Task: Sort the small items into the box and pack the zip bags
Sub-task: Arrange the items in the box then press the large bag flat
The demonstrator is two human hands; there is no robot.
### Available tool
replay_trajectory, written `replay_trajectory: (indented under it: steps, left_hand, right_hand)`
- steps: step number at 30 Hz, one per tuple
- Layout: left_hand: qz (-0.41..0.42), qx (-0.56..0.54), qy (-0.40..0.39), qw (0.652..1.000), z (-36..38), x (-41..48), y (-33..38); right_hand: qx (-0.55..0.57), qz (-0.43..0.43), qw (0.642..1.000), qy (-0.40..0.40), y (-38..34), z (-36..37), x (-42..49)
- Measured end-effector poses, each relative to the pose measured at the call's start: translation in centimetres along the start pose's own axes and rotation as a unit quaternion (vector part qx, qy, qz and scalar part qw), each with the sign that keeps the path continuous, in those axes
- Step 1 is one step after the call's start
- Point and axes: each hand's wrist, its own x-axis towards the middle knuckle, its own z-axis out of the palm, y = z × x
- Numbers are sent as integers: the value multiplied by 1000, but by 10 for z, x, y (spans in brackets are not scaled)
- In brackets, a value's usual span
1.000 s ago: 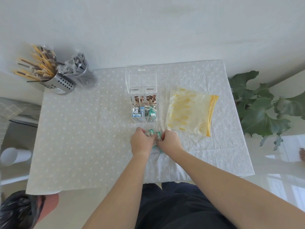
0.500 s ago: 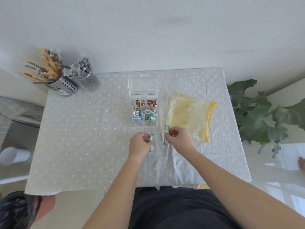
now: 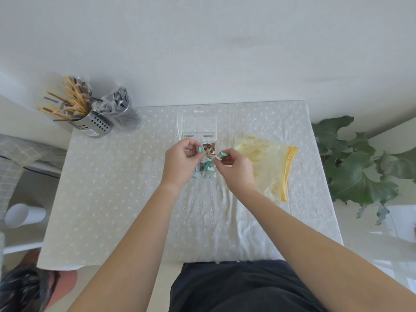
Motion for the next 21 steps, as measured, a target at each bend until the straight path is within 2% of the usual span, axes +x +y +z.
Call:
replay_trajectory:
  steps: [4,11,13,16,21]
  left_hand:
    - [17,73,-48,996,6,12,-9]
    - [45,204,-114,971,9,21,-16]
    - [59,239,-128,961,10,23,-13]
    - [76,295,-147,941,12,26,-9]
    - [98,373,-166,908,15,32,-5]
  right_hand:
    - [-60,14,998,-20,6,12,2]
    - [-135,-17,989,-52,7,23,7]
    - [-160,10,985,-66,6,24,9]
    - [-180,48,976,-109,3,24,13]
    - [-258,62,947,-182,-10,18,22]
